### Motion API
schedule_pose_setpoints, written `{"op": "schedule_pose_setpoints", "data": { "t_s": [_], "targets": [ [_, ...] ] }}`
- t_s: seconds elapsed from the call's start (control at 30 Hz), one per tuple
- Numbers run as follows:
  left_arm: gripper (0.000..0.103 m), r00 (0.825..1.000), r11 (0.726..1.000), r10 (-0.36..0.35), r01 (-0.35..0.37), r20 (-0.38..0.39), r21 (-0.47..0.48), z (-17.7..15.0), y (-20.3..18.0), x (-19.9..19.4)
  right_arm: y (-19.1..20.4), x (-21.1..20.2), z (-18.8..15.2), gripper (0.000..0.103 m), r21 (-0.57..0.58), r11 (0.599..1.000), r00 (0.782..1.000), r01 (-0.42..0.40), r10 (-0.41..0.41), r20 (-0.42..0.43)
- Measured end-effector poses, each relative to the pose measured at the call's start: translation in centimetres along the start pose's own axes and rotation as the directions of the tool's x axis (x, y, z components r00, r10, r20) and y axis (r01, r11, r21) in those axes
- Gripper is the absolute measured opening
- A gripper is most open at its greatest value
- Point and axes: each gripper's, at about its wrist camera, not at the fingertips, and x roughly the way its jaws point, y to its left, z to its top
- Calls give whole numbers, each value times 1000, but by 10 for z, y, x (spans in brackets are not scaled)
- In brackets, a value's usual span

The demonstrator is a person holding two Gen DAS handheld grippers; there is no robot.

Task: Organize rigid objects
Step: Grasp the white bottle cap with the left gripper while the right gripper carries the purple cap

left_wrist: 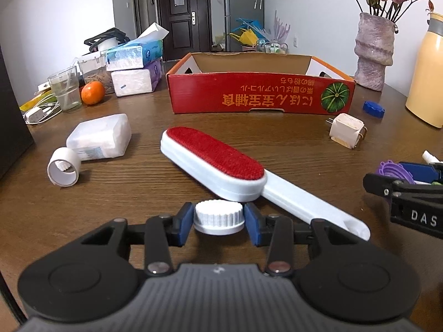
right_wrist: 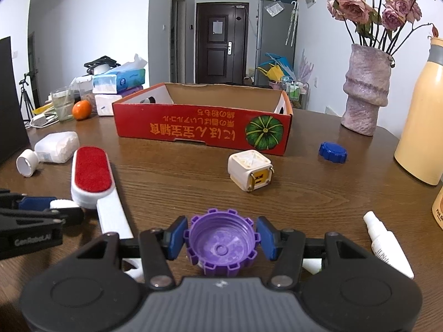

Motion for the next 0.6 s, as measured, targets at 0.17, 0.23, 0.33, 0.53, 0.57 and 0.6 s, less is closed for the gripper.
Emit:
{"op": "schedule_pose_setpoints", "data": {
  "t_s": [0.17,0.23,0.33,0.53,0.57,0.6],
  "targets": [
    [42,1000,1000,-1,1,17,-7,0,7,-13,2,-6,5,54,5,1000,1000,-8,8,11],
    [42,999,1000,-1,1,33,-12,3,10,-19,4,-9,8,54,1,1000,1000,-11,11,19],
    [42,998,1000,3,-2,60,-18,12,13,-27,8,-13,15,54,-5,1000,999,-13,13,34],
    [42,995,1000,5,-3,101,-23,37,15,-33,12,-18,36,54,-4,1000,998,-15,15,63],
    [42,994,1000,5,-2,109,-25,42,15,-33,13,-19,40,54,-3,1000,998,-14,14,67],
    [42,993,1000,5,-2,115,-27,46,15,-33,14,-19,45,54,-2,1000,997,-11,11,73]
  ]
}}
